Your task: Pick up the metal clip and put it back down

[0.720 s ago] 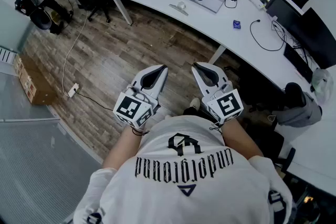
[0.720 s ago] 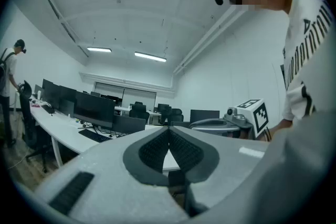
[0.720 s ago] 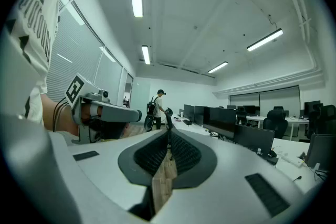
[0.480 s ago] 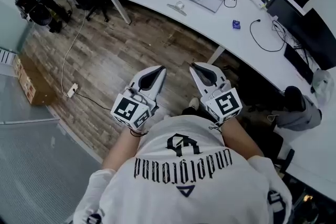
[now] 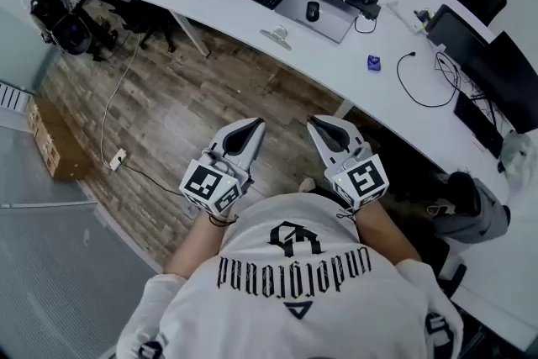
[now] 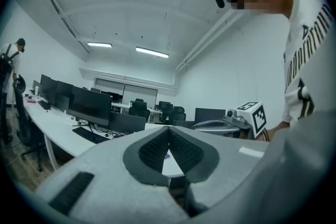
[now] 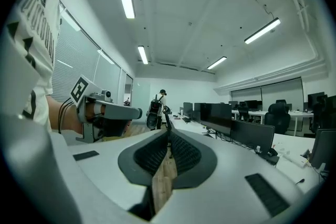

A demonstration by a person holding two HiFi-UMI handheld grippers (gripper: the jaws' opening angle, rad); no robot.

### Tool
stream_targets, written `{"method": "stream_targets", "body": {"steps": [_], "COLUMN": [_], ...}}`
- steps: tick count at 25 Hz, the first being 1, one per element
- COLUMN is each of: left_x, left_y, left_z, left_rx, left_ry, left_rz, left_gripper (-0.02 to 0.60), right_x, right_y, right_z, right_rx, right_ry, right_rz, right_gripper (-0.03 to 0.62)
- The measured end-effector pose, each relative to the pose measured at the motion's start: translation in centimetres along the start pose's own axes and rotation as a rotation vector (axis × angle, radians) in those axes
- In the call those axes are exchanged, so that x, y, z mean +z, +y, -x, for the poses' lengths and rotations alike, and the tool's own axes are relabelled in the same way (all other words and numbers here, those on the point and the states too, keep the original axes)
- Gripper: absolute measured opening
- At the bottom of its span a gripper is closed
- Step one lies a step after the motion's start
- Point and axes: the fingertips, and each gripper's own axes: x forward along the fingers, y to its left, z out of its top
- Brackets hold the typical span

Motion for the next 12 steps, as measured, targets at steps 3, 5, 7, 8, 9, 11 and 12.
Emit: {"method": "stream_targets", "body": {"steps": [3, 5, 7, 8, 9, 11, 12], "left_x": [-0.1, -0.1, -0.4, -0.6, -0.8, -1.2, -1.4], "left_y": [0.0, 0.0, -0.1, -0.1, -0.2, -0.4, -0.4], "left_z": [-2.6, -4.0, -5.2, -5.8, -6.3, -7.0, -7.2], "left_rx": [0.013, 0.023, 0.031, 0.032, 0.031, 0.028, 0.027], "left_ry": [0.005, 0.005, 0.006, 0.009, 0.014, 0.024, 0.027], "left_rz": [0.01, 0.012, 0.019, 0.024, 0.029, 0.037, 0.04], "left_gripper": [0.015, 0.015, 0.015, 0.015, 0.015, 0.015, 0.015], "right_x": [-0.1, -0.2, -0.6, -0.7, -0.9, -1.2, -1.3], "right_y": [-2.7, -3.9, -4.8, -5.2, -5.6, -6.1, -6.4], "right_z": [0.5, 0.7, 0.6, 0.5, 0.4, 0.3, 0.3], "right_rx": [0.006, 0.02, 0.048, 0.06, 0.067, 0.073, 0.076], "right_ry": [-0.006, -0.007, -0.001, 0.005, 0.01, 0.016, 0.018], "right_rz": [-0.014, -0.018, -0.008, -0.005, -0.007, -0.017, -0.017], "right_gripper": [0.028, 0.028, 0.029, 0.028, 0.028, 0.028, 0.028]}}
